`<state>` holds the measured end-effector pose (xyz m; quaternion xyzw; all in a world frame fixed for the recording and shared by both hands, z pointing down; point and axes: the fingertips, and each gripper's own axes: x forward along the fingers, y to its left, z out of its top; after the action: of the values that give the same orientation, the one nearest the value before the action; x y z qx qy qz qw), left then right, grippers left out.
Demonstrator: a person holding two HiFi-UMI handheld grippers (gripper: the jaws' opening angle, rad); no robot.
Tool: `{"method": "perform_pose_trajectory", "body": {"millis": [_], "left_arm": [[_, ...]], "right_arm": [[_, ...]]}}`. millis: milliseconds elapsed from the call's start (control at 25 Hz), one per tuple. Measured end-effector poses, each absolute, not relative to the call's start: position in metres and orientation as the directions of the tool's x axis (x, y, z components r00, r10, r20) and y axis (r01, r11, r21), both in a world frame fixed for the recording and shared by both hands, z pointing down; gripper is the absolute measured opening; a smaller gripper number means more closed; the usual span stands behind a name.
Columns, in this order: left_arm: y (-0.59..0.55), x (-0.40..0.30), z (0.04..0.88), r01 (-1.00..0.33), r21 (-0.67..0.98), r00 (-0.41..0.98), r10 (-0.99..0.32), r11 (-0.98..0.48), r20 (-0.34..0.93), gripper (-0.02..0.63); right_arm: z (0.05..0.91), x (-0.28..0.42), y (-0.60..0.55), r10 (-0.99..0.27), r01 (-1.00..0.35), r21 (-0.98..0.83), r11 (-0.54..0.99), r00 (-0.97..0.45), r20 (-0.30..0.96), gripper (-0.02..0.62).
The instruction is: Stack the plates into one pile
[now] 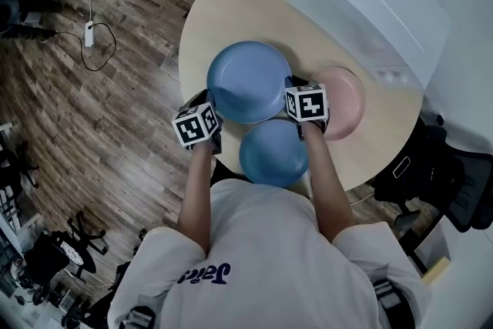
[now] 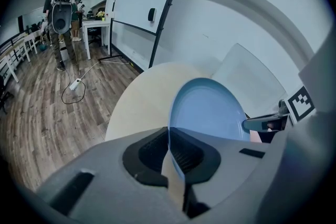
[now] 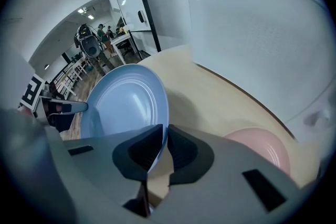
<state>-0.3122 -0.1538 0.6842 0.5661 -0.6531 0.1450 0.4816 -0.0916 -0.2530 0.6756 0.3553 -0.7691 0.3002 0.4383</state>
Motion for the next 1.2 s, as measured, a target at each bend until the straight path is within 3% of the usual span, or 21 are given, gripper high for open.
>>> {"method": "perform_pose_trajectory", "body": {"millis": [640,1200], "left_arm": [[-0.106,-0.256,0.62,-0.911,0.353,0.128,-0.666,0.214,0.735,0.025],[-0.037,-0.19,0.644,-0.92,0.35,0.182,-0.6,0.176,0.779,0.025]], "right_arm": [[0.616,-0.028,-0.187,-0.403,-0.845,-0.145,0.515,-0.389,0.828,0.041],[0.646,0.041,-0.113,-0.372,-0.874,-0.168,0.456,-0.359,0.856,0.041]]}}
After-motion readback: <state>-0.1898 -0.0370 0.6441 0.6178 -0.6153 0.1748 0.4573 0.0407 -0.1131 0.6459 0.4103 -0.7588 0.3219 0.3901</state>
